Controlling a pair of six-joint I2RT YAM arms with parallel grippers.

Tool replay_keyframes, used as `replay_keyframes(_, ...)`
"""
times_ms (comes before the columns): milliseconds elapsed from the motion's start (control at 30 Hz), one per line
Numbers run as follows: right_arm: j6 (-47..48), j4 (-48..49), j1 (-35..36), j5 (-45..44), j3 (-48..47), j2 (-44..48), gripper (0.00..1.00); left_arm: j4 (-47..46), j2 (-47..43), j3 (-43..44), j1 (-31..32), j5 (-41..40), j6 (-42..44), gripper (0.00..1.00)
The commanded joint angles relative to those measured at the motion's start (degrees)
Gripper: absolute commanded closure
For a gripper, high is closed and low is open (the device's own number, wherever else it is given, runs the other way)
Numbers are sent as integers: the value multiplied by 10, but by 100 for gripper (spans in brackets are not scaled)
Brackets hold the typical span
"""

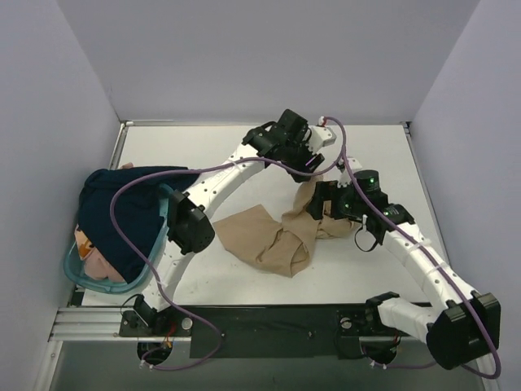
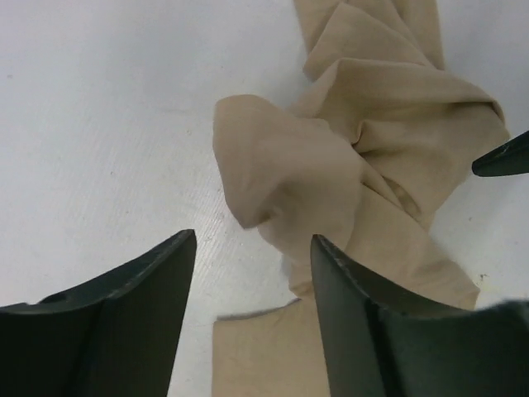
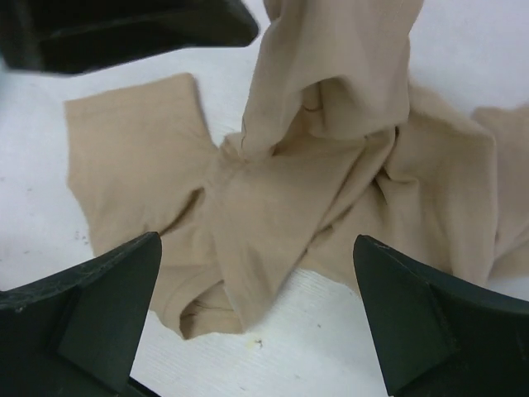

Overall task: Fold and stack the t-shirts
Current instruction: Move the tshirt to the center of the board, then flatten out the tshirt

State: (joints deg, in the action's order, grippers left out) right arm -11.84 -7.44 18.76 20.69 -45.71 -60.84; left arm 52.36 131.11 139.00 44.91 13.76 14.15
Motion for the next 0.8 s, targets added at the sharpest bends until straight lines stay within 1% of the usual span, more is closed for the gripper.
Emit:
replay_keyframes(0,-35,-19,0,-100,2,-66,5,-23,4,37,-12,-3,-10,14)
replay_keyframes(33,-49,-18,0,-107,1,-101,5,-20,0,36,-16,0,-18,13)
replay_keyframes(100,-60,-10,2,-90,-16,-162,8,-11,-16,22,-37,7,-31,12)
replay_keyframes(167,-62,-10,17,-82,-45,-223,10,-10,-61,-4,-68,8,-46,12)
replay_keyframes(200,-58,-13,34,-91,-53,-239,11,-13,-75,-30,-95,11,-52,11)
replay_keyframes(233,-50,-19,41,-100,-75,-273,11,-13,-103,-43,-108,15,-56,11)
replay_keyframes(267,-46,-37,57,-115,-88,-288,12,-15,-121,-76,-137,19,-58,10)
replay_keyframes(300,-37,-48,64,-119,-116,-322,14,-15,-150,-93,-153,15,-58,10)
replay_keyframes(333,-35,-68,72,-113,-132,-335,24,-16,-169,-131,-181,11,-58,9)
replay_keyframes(367,-30,-75,74,-103,-157,-361,31,-18,-205,-155,-194,12,-59,9)
replay_keyframes(400,-28,-83,79,-77,-173,-373,54,-28,-222,-197,-225,18,-61,9)
replay_keyframes(433,-21,-90,84,-63,-202,-387,67,-35,-261,-223,-238,20,-62,9)
replay_keyframes(467,-9,-93,98,-36,-245,-394,83,-44,-279,-269,-268,19,-62,8)
replay_keyframes(500,18,-110,115,5,-276,-405,91,-57,-316,-288,-295,8,-62,8)
replay_keyframes(533,54,-121,128,32,-336,-409,100,-62,-332,-325,-307,2,-63,8)
replay_keyframes(567,72,-138,150,77,-363,-415,100,-69,-366,-340,-335,-7,-63,8)
replay_keyframes(600,95,-143,159,112,-416,-411,100,-73,-384,-368,-348,-8,-63,8)
replay_keyframes(633,104,-145,170,189,-436,-409,100,-78,-412,-392,-380,-8,-64,8)
replay_keyframes(667,114,-144,173,225,-473,-394,100,-81,-428,-401,-398,-7,-68,7)
replay_keyframes(700,113,-138,177,300,-486,-386,100,-86,-455,-417,-429,1,-68,7)
replay_keyframes(733,114,-136,178,328,-508,-365,100,-88,-466,-423,-446,3,-68,7)
replay_keyframes(767,130,-135,175,381,-516,-355,100,-96,-489,-435,-484,2,-67,7)
